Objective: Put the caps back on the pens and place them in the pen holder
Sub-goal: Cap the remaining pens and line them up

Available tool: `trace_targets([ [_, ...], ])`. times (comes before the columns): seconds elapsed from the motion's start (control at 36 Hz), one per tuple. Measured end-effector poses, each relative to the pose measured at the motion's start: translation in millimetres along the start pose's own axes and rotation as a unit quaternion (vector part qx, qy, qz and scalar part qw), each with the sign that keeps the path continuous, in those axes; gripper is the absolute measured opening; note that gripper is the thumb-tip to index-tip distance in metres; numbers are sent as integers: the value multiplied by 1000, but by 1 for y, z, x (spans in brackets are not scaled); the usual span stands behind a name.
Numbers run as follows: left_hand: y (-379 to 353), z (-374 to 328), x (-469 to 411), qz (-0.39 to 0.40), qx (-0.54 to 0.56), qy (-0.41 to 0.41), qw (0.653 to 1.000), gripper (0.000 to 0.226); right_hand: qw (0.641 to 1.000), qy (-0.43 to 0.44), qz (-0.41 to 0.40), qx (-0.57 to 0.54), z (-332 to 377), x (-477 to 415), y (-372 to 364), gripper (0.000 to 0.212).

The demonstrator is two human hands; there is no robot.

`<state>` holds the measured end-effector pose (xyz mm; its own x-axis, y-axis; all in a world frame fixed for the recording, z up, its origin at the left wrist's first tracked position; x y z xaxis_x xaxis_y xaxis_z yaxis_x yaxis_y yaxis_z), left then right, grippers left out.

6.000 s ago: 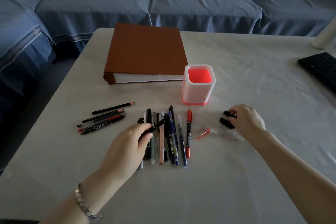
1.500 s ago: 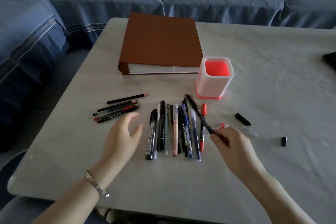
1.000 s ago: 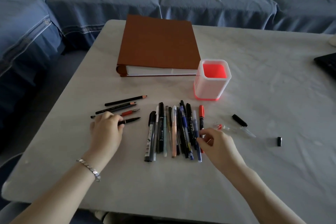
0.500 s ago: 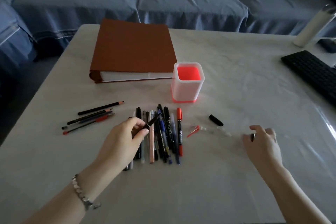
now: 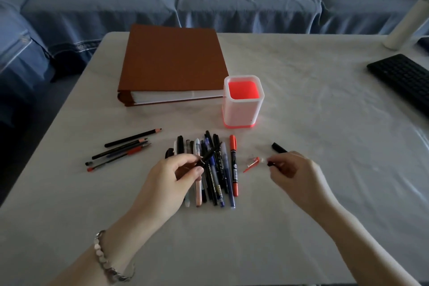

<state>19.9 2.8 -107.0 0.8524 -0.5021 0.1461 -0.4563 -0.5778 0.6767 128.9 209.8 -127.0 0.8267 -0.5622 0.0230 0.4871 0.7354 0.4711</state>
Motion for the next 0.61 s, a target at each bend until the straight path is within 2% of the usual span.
trace_targets([
  [0.11,4,-2,6,-14,-37,-48,998,17,994,52,58,-82,32,5,-15,34],
  [0.22,8,-3,10,-32,-75,-109,991,20,987,55,70,-132,50,6,-18,33],
  [0.28,9,-3,13,-43,-35,-90,994,19,985,40,71,-153,55,8,-18,30],
  [0.33,10,-6,14,-54,92,-29,994,15,982,26,74,-173,57,10,-19,28],
  [0.39,11,-9,12,-62,281,48,956,10,979,14,79,-186,59,15,-22,26],
  [0.47,11,-12,8,-58,514,130,846,15,976,-3,79,-201,59,24,-26,26],
  [0.53,13,-15,8,-57,566,142,810,20,975,0,65,-212,60,26,-28,28],
  [0.61,13,-19,10,-58,589,147,792,23,971,12,48,-234,66,28,-30,29],
])
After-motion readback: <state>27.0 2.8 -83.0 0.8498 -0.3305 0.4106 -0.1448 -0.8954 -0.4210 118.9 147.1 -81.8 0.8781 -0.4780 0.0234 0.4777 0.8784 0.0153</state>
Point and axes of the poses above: each hand's wrist, its own x-axis away from the middle knuckle, its own y-axis out of the back of the hand, z = x × y, the point moved 1 cm from there along -x, towards the middle knuckle, and after that the axes turned 12 degrees about -x, right-handed, at the moved point
